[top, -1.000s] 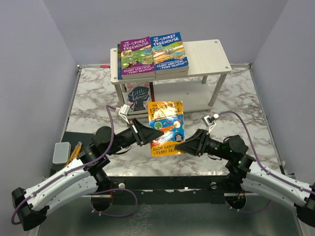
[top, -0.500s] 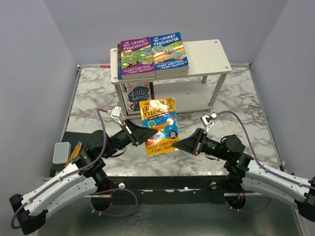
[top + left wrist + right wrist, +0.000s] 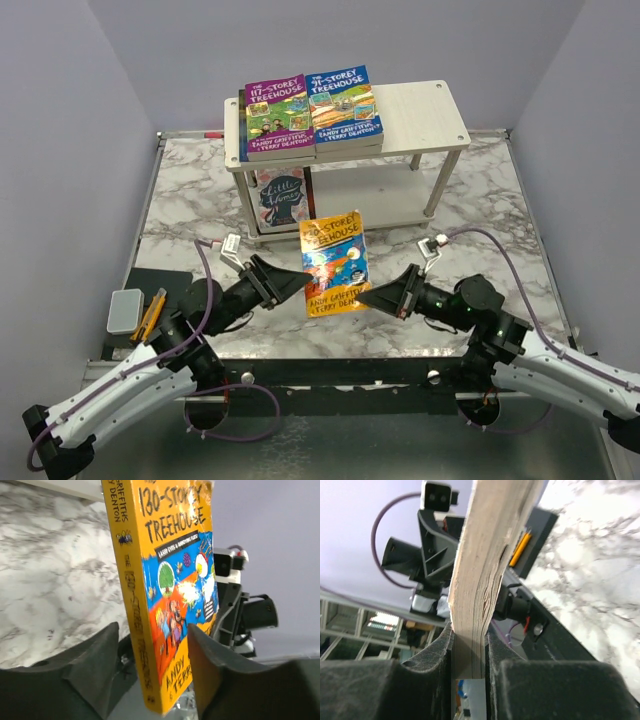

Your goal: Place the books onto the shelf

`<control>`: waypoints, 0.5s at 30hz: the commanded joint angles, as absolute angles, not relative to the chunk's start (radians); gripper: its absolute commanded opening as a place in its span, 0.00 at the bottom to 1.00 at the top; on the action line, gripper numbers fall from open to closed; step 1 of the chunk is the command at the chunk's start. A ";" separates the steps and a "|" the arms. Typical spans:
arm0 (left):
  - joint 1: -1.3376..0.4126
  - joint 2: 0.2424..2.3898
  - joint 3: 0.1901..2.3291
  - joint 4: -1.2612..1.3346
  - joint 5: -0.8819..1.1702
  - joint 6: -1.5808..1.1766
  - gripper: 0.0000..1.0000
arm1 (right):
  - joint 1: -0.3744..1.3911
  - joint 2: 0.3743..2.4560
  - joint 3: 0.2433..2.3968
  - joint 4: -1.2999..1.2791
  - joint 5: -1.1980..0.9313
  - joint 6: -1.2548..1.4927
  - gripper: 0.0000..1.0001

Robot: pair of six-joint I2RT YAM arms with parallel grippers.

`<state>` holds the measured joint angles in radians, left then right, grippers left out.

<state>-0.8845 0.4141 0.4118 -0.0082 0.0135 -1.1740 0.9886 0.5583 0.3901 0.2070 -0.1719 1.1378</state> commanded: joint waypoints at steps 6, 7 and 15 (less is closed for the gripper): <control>-0.880 0.368 0.428 -0.343 -0.230 -1.098 0.79 | 0.979 0.512 0.472 0.004 0.099 1.056 0.00; -0.879 0.372 0.439 -0.364 -0.243 -1.085 0.80 | 0.980 0.528 0.486 0.002 0.111 1.037 0.00; -0.880 0.471 0.588 -0.516 -0.314 -0.921 0.99 | 0.978 0.690 0.629 -0.053 0.227 0.896 0.00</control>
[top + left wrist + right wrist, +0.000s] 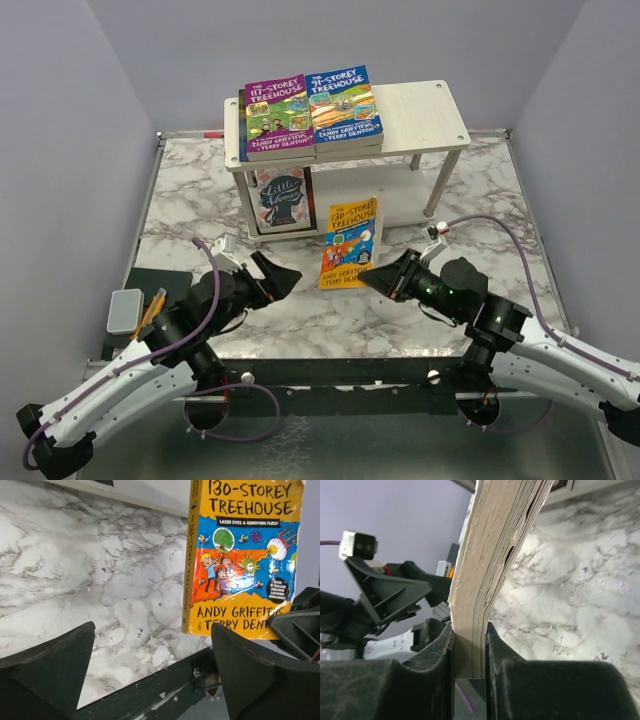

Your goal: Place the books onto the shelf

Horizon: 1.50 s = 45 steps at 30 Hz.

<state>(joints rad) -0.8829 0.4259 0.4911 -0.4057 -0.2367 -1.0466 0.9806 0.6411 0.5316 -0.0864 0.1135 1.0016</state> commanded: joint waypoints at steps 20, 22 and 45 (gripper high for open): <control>-0.879 0.547 0.793 -0.622 -0.403 -0.595 0.99 | 0.593 1.128 0.758 0.218 -0.201 0.836 0.00; -0.880 0.545 0.786 -0.609 -0.394 -0.573 0.99 | 0.556 1.156 0.751 0.256 -0.240 0.843 0.00; -0.879 0.557 0.751 -0.531 -0.301 -0.490 0.99 | 0.367 1.610 0.925 0.383 -0.530 0.806 0.03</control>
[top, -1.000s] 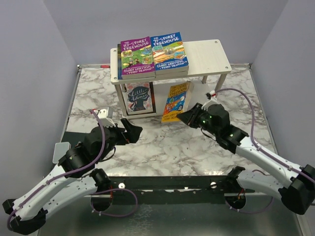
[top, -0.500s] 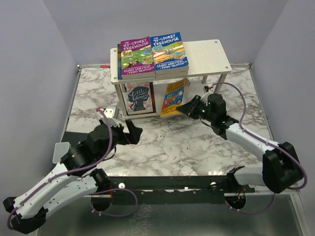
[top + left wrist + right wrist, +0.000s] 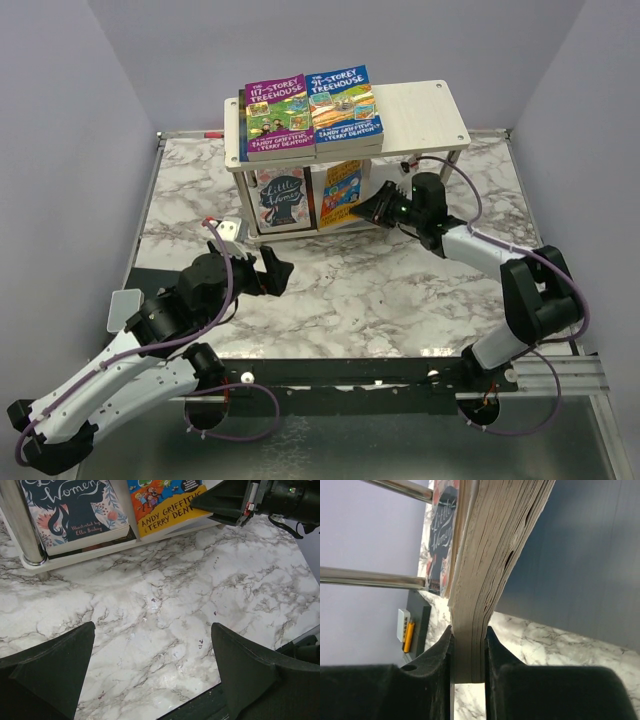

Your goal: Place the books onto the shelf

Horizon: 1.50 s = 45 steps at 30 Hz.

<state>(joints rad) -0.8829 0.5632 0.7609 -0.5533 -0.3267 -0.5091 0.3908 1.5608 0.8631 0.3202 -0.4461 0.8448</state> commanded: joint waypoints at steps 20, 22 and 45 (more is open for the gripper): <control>-0.879 0.554 0.746 -0.526 -0.301 -0.490 0.99 | 0.353 1.773 1.079 0.067 -0.525 0.563 0.25; -0.879 0.554 0.746 -0.526 -0.301 -0.490 0.99 | 0.353 1.783 1.093 0.034 -0.519 0.551 0.37; -0.879 0.547 0.745 -0.525 -0.305 -0.491 0.99 | 0.359 1.570 0.913 0.116 -0.100 0.698 0.70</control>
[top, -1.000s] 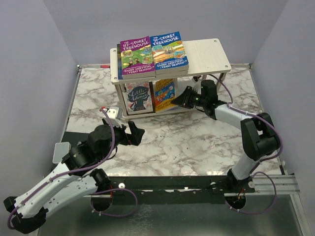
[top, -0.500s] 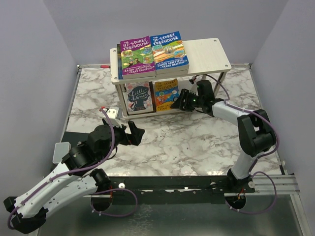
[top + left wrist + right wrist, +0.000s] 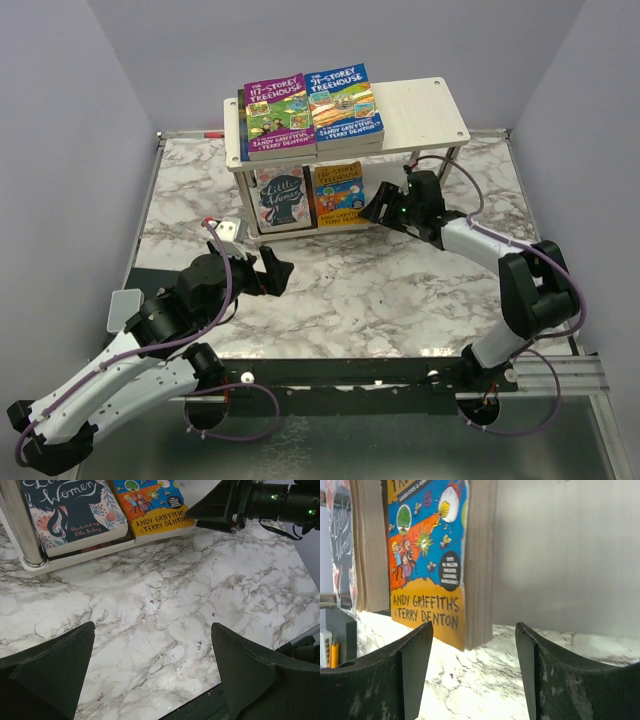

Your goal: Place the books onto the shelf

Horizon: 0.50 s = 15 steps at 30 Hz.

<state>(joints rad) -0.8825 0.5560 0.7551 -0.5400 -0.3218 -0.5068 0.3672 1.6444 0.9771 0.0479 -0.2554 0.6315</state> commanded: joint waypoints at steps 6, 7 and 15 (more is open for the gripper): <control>-0.876 0.545 0.745 -0.525 -0.304 -0.491 0.99 | 0.369 1.474 0.807 0.285 -0.015 0.783 0.60; -0.876 0.546 0.746 -0.525 -0.304 -0.492 0.99 | 0.372 1.464 0.790 0.321 -0.007 0.794 0.55; -0.875 0.539 0.744 -0.523 -0.305 -0.492 0.99 | 0.399 1.536 0.785 0.446 0.099 0.856 0.01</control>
